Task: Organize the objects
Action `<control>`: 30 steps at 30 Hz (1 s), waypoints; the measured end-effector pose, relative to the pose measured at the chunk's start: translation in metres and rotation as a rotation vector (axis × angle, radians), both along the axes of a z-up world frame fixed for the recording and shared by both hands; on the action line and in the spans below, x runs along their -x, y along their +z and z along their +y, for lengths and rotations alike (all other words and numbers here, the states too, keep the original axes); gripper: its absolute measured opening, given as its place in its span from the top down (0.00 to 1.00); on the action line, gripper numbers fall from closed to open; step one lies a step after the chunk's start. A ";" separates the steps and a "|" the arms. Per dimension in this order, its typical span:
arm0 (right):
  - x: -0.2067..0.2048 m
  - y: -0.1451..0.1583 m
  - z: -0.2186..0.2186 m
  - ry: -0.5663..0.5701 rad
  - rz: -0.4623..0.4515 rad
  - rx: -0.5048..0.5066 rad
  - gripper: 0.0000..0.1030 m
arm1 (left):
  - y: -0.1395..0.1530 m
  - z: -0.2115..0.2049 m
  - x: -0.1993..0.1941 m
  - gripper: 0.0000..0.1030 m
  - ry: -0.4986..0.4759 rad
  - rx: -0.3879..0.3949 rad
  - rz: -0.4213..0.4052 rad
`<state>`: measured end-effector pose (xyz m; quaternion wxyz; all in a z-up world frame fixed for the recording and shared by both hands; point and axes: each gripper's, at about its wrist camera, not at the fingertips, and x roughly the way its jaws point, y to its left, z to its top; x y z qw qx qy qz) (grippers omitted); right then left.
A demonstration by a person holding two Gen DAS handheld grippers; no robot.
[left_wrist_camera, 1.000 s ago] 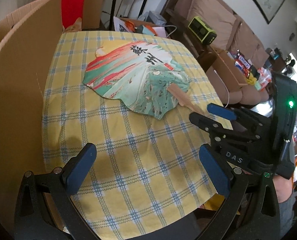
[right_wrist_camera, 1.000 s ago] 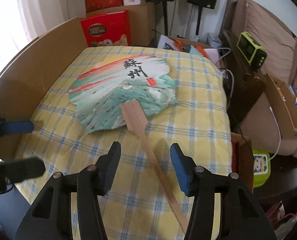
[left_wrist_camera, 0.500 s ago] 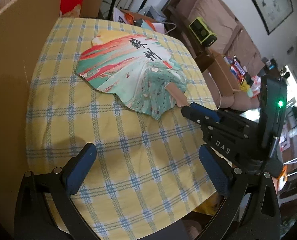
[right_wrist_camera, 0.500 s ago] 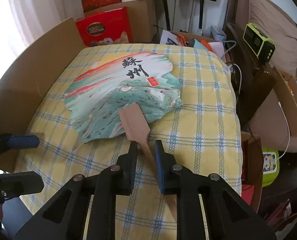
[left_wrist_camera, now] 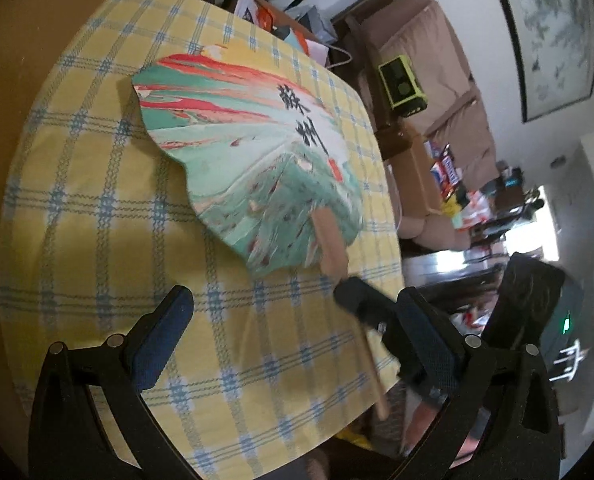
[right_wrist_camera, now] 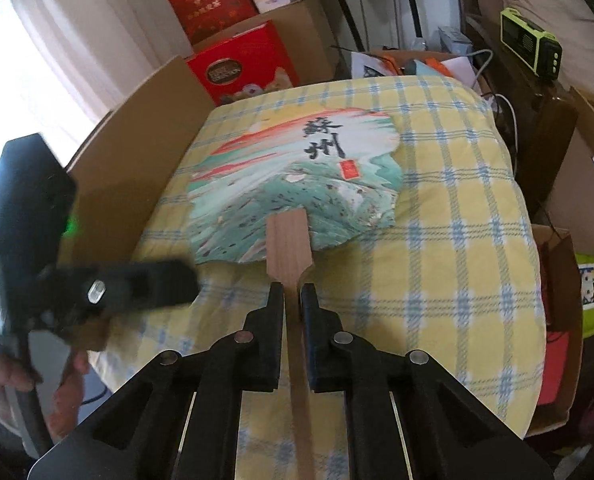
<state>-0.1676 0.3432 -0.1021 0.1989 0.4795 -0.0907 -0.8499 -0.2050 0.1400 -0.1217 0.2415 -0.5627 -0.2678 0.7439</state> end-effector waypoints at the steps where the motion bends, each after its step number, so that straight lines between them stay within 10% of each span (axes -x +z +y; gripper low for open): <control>1: -0.001 0.000 0.000 0.000 -0.001 0.007 0.93 | -0.001 0.000 0.001 0.03 0.006 -0.013 -0.005; 13: -0.017 0.009 -0.013 0.000 0.018 0.046 0.93 | -0.013 0.012 0.004 0.45 0.052 -0.178 -0.051; 18: -0.020 0.015 -0.015 -0.008 0.037 0.045 0.92 | -0.012 0.016 0.004 0.79 0.063 -0.187 -0.032; 30: -0.020 0.020 -0.022 -0.025 0.037 -0.046 0.85 | -0.006 0.018 0.002 0.92 0.088 -0.229 -0.003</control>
